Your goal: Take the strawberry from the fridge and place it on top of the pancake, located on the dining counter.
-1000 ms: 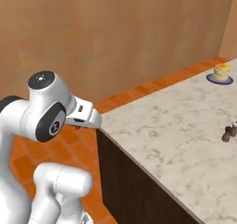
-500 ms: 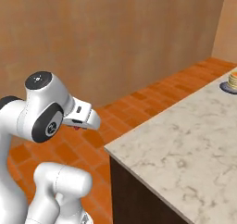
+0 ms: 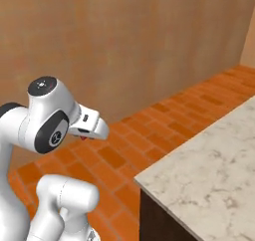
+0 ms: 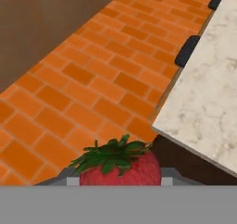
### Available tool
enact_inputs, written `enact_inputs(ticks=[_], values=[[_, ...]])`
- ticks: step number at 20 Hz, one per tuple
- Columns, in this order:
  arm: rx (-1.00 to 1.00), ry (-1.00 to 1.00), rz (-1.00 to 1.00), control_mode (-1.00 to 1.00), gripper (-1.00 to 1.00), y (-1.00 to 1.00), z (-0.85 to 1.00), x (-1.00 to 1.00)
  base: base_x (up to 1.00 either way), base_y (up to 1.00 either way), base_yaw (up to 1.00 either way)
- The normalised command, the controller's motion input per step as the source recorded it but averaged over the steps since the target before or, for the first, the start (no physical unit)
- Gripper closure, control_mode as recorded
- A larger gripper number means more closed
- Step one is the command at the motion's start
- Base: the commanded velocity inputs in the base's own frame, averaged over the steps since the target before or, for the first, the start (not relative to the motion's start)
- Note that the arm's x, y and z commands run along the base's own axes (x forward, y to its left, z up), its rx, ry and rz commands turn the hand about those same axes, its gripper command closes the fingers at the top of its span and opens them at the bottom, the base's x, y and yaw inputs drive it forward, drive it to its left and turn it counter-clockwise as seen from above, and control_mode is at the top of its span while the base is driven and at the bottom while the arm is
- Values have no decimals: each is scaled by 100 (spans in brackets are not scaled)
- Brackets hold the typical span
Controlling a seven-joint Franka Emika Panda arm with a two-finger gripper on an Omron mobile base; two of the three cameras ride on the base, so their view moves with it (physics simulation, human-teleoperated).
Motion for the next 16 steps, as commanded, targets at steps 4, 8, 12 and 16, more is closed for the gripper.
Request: enact_inputs(ticks=[4, 8, 12, 16], values=[[0, 0, 0, 100, 100, 0, 0, 0, 99, 2, 29], [0, 0, 0, 100, 100, 0, 0, 0, 100, 0, 24], [0, 0, 0, 100, 100, 0, 0, 0, 100, 3, -7], [0, 0, 0, 100, 100, 0, 0, 0, 98, 46, -53]])
